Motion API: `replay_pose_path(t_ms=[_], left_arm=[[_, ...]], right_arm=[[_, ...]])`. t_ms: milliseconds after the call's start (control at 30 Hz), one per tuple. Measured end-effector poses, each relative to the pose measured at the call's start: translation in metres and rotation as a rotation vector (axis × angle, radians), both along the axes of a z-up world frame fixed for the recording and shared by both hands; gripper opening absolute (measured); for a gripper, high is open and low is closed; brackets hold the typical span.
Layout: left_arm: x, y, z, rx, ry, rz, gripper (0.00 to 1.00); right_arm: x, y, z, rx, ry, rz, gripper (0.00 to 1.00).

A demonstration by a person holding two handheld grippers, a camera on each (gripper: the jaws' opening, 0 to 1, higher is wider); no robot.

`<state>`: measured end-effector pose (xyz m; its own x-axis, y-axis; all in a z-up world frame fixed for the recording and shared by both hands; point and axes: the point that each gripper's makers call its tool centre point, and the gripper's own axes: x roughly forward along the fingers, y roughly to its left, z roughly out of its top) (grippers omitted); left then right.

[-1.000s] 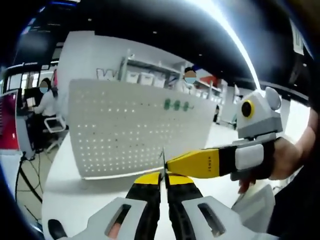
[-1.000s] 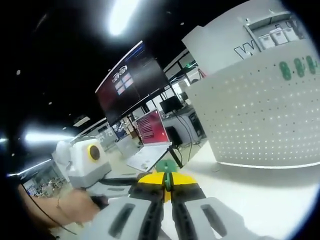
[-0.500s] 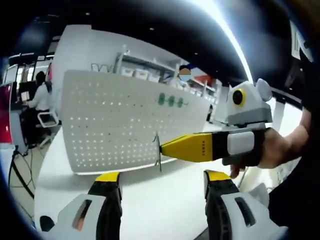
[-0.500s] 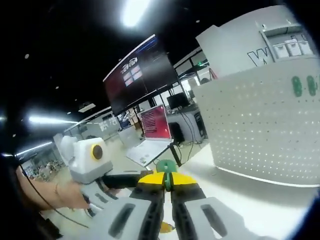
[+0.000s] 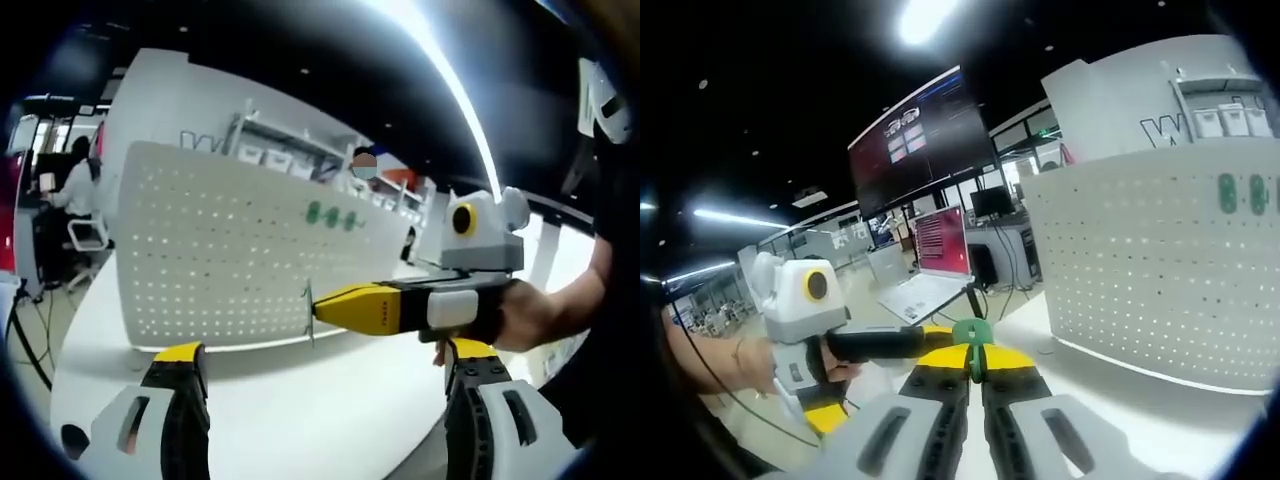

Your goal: Insert the hook assembly into the mounting plate slot until the hook locks in place.

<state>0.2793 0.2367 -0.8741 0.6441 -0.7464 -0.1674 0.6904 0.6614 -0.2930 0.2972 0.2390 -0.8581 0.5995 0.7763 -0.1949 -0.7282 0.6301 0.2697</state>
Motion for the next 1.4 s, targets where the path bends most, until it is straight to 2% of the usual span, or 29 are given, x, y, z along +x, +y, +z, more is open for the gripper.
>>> replay_pose_path(t_ms=[100,467,700,800,1000,1133,1400], left_arm=[[-0.002,0.001,0.001,-0.024,0.009,0.002,1.0],[-0.007,0.006,0.0,-0.029,0.019,0.04,1.0],[-0.009,0.008,-0.002,-0.028,0.028,0.067,1.0],[-0.011,0.006,-0.004,-0.019,0.03,0.064,1.0],[-0.013,-0.002,-0.004,-0.017,0.026,0.058,0.99],[-0.016,-0.011,-0.004,-0.023,0.023,0.046,0.99],[-0.017,-0.029,-0.004,-0.031,0.018,0.022,0.99]], right_arm=[[0.0,-0.001,-0.001,-0.005,-0.005,-0.008,0.0],[0.0,-0.013,-0.001,-0.002,-0.028,-0.049,0.0],[0.003,-0.022,0.005,0.011,-0.067,-0.082,0.0],[0.004,-0.029,0.008,0.011,-0.097,-0.1,0.0],[0.003,-0.04,0.009,0.03,-0.093,-0.128,0.0],[-0.002,-0.046,0.009,0.022,-0.114,-0.137,0.0],[-0.007,-0.063,0.007,0.009,-0.115,-0.158,0.0]])
